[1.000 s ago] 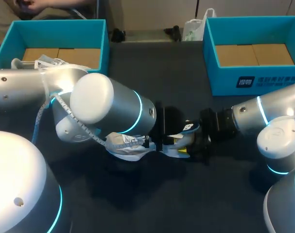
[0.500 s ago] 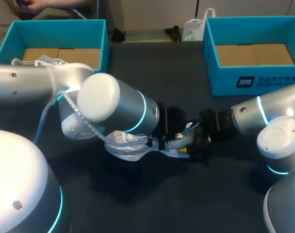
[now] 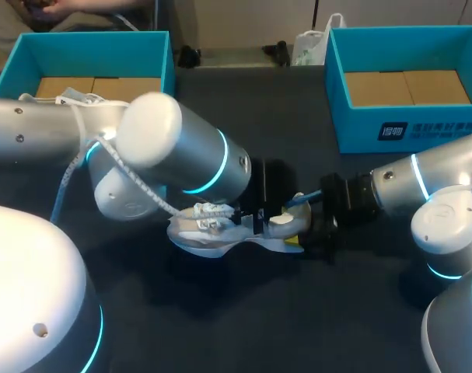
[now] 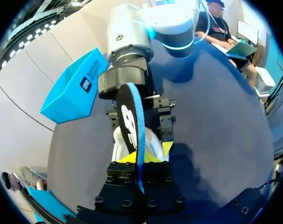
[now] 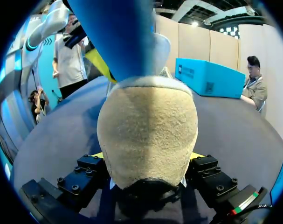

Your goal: Take the shoe out of the shoebox, open the shoe tongue, remove and reinsert the insole, then place the shoe into the shoebox

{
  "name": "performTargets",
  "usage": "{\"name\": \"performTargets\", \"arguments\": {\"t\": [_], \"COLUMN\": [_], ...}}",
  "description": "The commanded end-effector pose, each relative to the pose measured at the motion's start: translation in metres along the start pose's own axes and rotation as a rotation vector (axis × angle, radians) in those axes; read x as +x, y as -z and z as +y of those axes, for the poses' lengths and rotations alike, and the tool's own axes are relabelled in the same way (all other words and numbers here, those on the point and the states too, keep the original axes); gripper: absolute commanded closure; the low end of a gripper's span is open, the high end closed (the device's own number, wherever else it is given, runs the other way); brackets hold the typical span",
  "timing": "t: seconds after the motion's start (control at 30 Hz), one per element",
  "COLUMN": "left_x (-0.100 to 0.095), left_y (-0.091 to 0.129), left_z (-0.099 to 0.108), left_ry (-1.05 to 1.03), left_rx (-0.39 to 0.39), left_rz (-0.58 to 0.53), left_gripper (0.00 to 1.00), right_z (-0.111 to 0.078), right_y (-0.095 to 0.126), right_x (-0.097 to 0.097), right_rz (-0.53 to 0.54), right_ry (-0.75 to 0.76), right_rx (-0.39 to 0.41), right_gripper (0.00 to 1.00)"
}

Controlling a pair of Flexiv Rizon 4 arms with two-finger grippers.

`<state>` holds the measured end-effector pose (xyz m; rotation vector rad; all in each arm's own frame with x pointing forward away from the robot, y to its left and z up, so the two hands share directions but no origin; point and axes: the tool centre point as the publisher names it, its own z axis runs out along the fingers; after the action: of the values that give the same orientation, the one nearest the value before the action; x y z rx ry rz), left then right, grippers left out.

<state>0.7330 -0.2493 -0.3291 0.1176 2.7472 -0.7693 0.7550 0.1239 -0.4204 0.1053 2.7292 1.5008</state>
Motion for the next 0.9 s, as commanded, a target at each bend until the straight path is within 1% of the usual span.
{"name": "performTargets", "arguments": {"t": [0.03, 0.2, 0.23, 0.27, 0.37, 0.57, 0.9], "left_x": [-0.005, -0.008, -0.009, -0.01, -0.013, -0.018, -0.02], "left_y": [0.021, 0.03, 0.032, 0.034, 0.042, 0.06, 0.077], "left_z": [-0.002, -0.009, -0.012, -0.014, -0.023, -0.042, -0.072], "left_ry": [-0.001, 0.016, 0.017, 0.026, 0.041, 0.05, 0.085], "left_rx": [-0.003, -0.003, -0.004, 0.005, 0.016, 0.049, 0.09], "left_rz": [0.049, 0.111, 0.108, 0.135, 0.167, 0.169, 0.198], "left_gripper": [1.0, 1.0, 1.0, 1.0, 1.0, 1.0, 1.0], "right_z": [-0.001, -0.001, -0.001, -0.001, -0.001, -0.001, -0.001], "right_y": [-0.004, -0.004, -0.004, -0.004, -0.004, -0.004, -0.004], "right_x": [0.001, 0.001, 0.001, 0.001, 0.001, 0.001, 0.001], "right_rz": [-0.001, -0.001, -0.001, -0.001, -0.001, -0.001, -0.001], "right_ry": [0.0, 0.0, 0.0, 0.0, 0.0, 0.0, 0.0], "right_rx": [0.004, 0.004, 0.004, 0.004, 0.004, 0.004, 0.004], "right_gripper": [1.0, 1.0, 1.0, 1.0, 1.0, 1.0, 1.0]}}
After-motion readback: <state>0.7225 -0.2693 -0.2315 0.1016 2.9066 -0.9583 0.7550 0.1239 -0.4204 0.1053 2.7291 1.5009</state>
